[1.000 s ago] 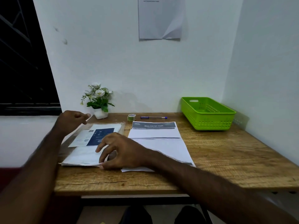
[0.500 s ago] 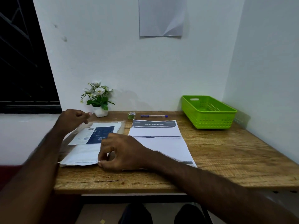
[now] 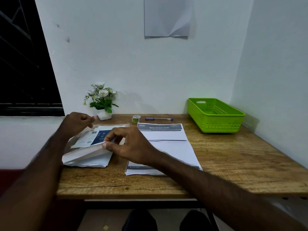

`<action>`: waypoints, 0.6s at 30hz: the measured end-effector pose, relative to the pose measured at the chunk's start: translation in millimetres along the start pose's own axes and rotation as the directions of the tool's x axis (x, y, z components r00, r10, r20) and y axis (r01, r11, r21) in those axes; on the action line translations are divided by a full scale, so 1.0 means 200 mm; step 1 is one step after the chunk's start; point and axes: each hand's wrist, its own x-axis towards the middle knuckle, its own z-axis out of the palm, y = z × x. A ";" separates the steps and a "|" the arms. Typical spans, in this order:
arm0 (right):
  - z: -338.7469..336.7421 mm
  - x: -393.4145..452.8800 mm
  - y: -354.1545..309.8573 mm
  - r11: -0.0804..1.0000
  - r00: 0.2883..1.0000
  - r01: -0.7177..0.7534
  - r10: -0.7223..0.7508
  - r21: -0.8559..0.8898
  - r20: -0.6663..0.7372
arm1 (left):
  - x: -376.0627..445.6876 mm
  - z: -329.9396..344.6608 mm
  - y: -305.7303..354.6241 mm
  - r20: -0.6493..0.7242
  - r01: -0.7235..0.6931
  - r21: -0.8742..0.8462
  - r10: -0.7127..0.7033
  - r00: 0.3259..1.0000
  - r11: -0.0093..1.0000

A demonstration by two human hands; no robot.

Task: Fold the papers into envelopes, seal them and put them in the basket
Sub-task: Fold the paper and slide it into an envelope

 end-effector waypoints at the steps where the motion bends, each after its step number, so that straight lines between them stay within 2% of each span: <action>1: 0.00 0.00 -0.01 1.000 0.999 0.000 0.000 0.002 0.032 | 0.00 0.00 0.00 0.000 0.001 0.002 -0.001 1.000 1.000; 4: -0.02 -0.02 -0.02 0.995 0.977 0.050 -0.031 -0.087 0.212 | 0.00 0.00 -0.01 -0.001 0.008 0.004 -0.008 1.000 1.000; 6: -0.01 -0.03 -0.04 0.979 0.935 0.103 -0.034 -0.176 0.353 | 0.00 0.01 -0.01 -0.002 0.013 0.004 -0.013 1.000 1.000; 8: 0.00 -0.04 -0.06 0.973 0.899 0.124 -0.026 -0.196 0.437 | 0.00 0.01 -0.01 -0.004 0.018 0.004 -0.018 1.000 1.000; 11: 0.00 -0.04 -0.09 0.963 0.885 0.158 -0.041 -0.217 0.464 | 0.00 0.01 -0.01 0.005 0.020 0.000 -0.020 1.000 1.000; 18: 0.04 -0.06 -0.08 0.874 0.898 0.338 -0.189 -0.349 0.396 | -0.03 -0.01 0.02 0.016 0.030 -0.022 -0.030 0.999 0.999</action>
